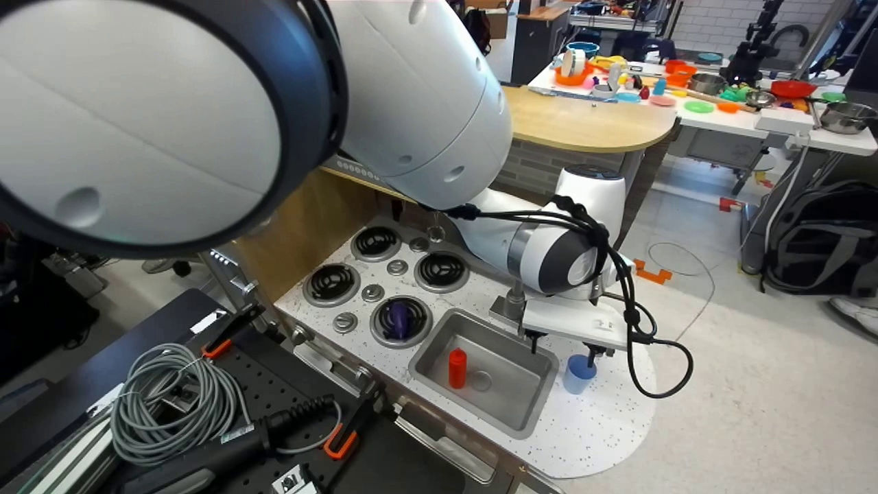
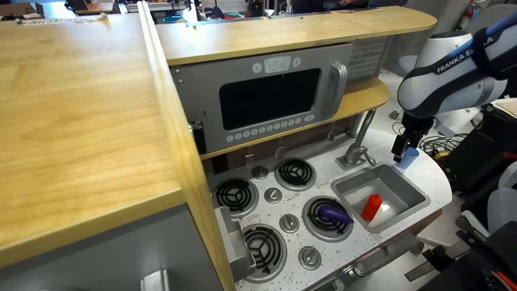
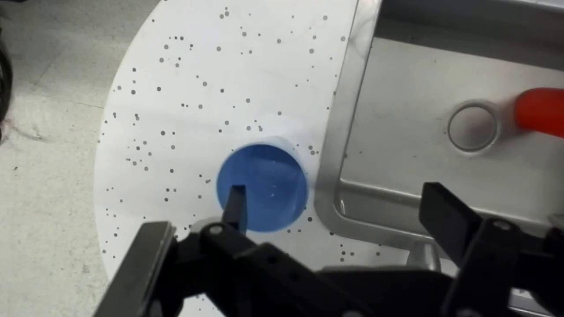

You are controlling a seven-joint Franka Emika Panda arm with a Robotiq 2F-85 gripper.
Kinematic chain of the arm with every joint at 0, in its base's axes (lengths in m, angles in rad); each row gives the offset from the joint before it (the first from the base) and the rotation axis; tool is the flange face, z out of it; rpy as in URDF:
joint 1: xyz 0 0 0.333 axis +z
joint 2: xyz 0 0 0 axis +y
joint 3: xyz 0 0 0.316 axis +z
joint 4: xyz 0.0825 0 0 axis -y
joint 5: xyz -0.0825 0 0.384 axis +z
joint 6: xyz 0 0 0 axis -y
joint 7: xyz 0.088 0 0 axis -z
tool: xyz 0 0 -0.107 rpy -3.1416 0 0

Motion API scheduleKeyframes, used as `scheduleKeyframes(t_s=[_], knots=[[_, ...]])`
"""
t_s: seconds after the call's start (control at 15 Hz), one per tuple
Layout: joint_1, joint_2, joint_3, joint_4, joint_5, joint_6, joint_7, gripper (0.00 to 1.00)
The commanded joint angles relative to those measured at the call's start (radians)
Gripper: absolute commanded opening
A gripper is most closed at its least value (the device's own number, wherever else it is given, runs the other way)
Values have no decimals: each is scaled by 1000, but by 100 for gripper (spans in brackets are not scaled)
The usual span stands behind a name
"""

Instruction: Move the cup slightly down on the sink counter

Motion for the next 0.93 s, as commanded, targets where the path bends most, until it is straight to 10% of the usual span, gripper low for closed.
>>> scheduleKeyframes(t_s=[0.0, 0.53, 0.87], knots=[[-8, 46, 8, 67, -20, -32, 1, 100], [4, 91, -3, 120, -18, -62, 34, 100], [4, 105, -7, 149, -14, -101, 58, 49]])
